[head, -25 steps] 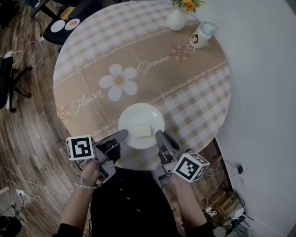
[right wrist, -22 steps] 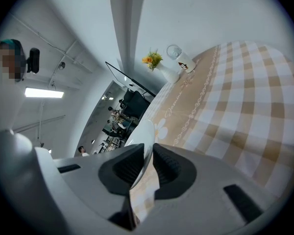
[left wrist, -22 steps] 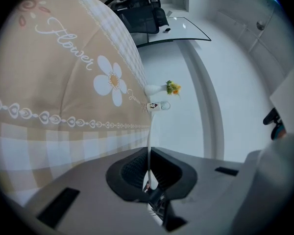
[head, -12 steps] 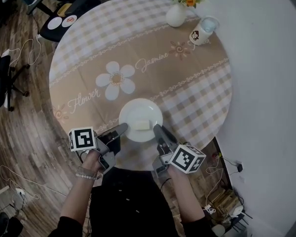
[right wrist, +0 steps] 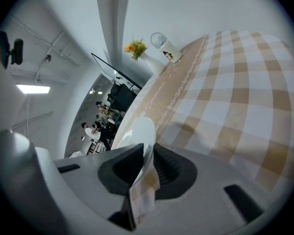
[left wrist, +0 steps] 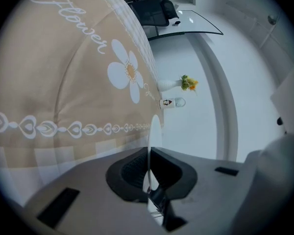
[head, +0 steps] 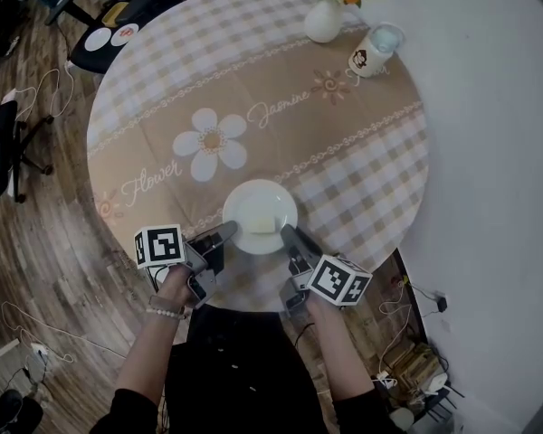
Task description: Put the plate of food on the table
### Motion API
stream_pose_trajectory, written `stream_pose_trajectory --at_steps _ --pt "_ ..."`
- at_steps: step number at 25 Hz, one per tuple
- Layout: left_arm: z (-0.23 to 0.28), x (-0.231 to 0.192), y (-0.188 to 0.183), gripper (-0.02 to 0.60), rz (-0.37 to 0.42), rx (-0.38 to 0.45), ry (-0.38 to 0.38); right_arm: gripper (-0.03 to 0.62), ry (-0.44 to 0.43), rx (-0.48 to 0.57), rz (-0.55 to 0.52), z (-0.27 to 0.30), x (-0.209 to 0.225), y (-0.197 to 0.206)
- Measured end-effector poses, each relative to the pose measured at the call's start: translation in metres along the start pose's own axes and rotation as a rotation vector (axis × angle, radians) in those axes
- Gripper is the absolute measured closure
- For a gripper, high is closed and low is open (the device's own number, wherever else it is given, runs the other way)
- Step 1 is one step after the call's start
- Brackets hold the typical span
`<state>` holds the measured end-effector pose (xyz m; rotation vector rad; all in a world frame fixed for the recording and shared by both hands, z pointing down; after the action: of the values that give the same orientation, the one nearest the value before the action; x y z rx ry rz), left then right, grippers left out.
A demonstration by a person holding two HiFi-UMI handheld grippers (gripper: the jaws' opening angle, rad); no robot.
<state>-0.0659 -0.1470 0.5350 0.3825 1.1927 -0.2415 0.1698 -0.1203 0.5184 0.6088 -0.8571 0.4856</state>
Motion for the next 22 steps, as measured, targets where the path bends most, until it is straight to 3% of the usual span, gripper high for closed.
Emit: stream_pose_trajectory --at_steps 12,22 --pt "0.014 -0.024 0.001 0.574 -0.022 -0.025 -0.057 0.551 0.031 -0.047 0.031 0.019 0.025 0.003" --pt "0.021 -0.032 -0.001 0.574 -0.018 -0.027 -0.098 0.553 0.108 -0.083 0.081 0.027 0.030 0.001"
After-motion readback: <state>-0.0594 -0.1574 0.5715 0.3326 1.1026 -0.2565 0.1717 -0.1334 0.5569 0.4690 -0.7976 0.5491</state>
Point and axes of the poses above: the fingertips, and each gripper's own axes: z forward along the fingers, x to its right, y out of its underside, the point moved 9 cm from there along -z, backward along the fingers, and after that the axes turned 10 degrees about z, right-handed, at the moved point
